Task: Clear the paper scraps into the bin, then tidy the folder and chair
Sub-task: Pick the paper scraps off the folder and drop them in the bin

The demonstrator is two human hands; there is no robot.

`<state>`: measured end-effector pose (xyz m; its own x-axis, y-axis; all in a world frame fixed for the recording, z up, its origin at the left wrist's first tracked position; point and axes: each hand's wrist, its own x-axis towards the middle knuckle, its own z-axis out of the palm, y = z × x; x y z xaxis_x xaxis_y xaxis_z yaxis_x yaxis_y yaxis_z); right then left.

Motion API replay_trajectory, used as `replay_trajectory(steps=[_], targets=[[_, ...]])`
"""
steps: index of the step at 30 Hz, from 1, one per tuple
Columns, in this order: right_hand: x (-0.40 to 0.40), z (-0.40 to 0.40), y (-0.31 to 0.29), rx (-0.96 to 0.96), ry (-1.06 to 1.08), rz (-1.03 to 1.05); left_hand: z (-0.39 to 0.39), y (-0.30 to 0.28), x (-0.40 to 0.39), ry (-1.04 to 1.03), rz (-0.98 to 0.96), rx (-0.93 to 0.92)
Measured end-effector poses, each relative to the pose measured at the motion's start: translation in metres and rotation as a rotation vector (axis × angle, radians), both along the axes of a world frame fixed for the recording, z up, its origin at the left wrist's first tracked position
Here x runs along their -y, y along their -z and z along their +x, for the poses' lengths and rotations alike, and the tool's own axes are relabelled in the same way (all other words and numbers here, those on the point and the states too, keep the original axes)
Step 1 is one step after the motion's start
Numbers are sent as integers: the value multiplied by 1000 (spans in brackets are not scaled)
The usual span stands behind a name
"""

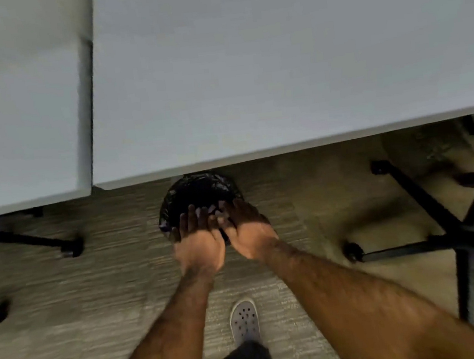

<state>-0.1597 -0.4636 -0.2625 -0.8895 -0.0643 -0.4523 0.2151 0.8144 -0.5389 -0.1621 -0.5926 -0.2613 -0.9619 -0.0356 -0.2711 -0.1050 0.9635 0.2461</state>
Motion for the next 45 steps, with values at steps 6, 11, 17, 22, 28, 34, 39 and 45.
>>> replay_trajectory(steps=[6, 11, 17, 22, 28, 34, 39, 45], targets=[[-52, 44, -116, -78, 167, -20, 27, -121, -60, 175, 26, 36], [-113, 83, -186, -151, 332, -30, 46, -194, -123, 356, 129, 77], [-203, 132, -246, -247, 601, -26, 67, -252, -222, 613, 229, 33], [-288, 176, -272, -331, 862, -5, 87, -274, -314, 811, 304, 16], [-384, 236, -276, -352, 1104, 62, 127, -273, -420, 1042, 319, 21], [-463, 300, -255, -229, 1267, 155, 173, -243, -509, 1249, 244, 86], [-512, 346, -223, 203, 1457, 225, 198, -210, -569, 1377, 175, 174], [-530, 369, -170, 580, 1428, 101, 210, -160, -611, 1461, 79, 319]])
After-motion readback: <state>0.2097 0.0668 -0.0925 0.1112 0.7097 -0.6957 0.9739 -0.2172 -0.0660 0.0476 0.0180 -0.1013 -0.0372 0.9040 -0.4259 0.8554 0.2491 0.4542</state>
